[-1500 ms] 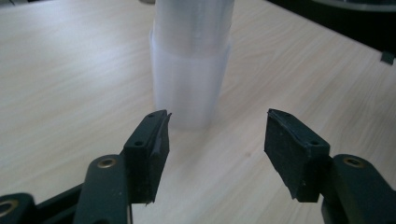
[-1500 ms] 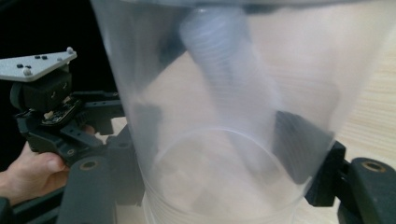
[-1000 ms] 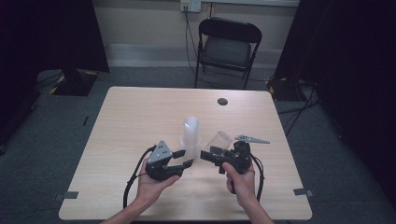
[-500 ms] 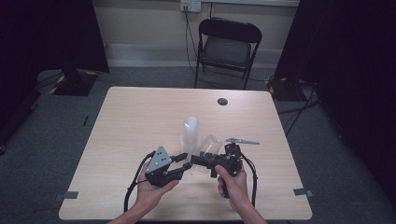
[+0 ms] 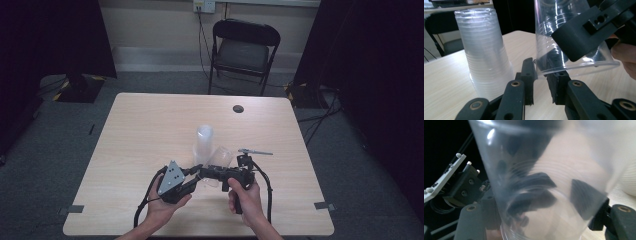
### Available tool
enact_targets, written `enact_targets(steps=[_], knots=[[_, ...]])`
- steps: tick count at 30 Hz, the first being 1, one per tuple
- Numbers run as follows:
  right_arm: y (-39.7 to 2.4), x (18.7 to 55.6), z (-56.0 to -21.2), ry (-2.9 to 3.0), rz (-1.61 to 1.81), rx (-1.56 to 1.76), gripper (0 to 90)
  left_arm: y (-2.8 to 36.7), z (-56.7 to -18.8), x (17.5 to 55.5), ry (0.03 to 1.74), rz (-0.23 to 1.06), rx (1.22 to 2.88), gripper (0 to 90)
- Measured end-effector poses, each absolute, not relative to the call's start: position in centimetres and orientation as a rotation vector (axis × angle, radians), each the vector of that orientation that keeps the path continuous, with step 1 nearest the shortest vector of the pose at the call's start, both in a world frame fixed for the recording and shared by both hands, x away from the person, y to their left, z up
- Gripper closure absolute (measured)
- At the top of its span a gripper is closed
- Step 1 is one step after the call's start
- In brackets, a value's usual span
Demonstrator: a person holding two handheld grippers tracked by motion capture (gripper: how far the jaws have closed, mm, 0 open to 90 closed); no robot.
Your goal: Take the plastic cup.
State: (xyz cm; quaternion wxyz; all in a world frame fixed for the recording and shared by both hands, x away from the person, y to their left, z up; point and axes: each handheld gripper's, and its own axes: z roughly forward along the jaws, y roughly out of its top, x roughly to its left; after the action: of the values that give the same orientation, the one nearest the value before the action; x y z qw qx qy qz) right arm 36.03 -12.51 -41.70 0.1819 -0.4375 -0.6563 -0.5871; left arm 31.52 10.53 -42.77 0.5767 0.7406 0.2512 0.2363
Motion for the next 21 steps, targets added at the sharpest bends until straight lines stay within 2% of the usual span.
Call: enact_targets(steps=[5,10,17,20,21], knots=[[-12.6,36.1,-41.8,-1.813,-1.653,-1.237,31.3,10.5,-42.8,31.4,0.58,0.575,1.716,78.1],[-11.9,35.9,-41.9,-1.811,-1.615,-1.219,31.4,10.2,-42.8,31.3,0.575,0.586,1.702,73.3],[-11.2,35.8,-42.0,-1.78,-1.581,-1.208,31.2,9.9,-43.0,31.4,0.578,0.606,1.682,72.5],[-11.1,35.8,-42.0,-1.776,-1.574,-1.208,30.6,9.9,-42.9,31.2,0.569,0.62,1.687,74.7],[-11.1,35.8,-42.0,-1.775,-1.574,-1.204,29.8,9.9,-42.9,31.2,0.572,0.616,1.685,78.8]])
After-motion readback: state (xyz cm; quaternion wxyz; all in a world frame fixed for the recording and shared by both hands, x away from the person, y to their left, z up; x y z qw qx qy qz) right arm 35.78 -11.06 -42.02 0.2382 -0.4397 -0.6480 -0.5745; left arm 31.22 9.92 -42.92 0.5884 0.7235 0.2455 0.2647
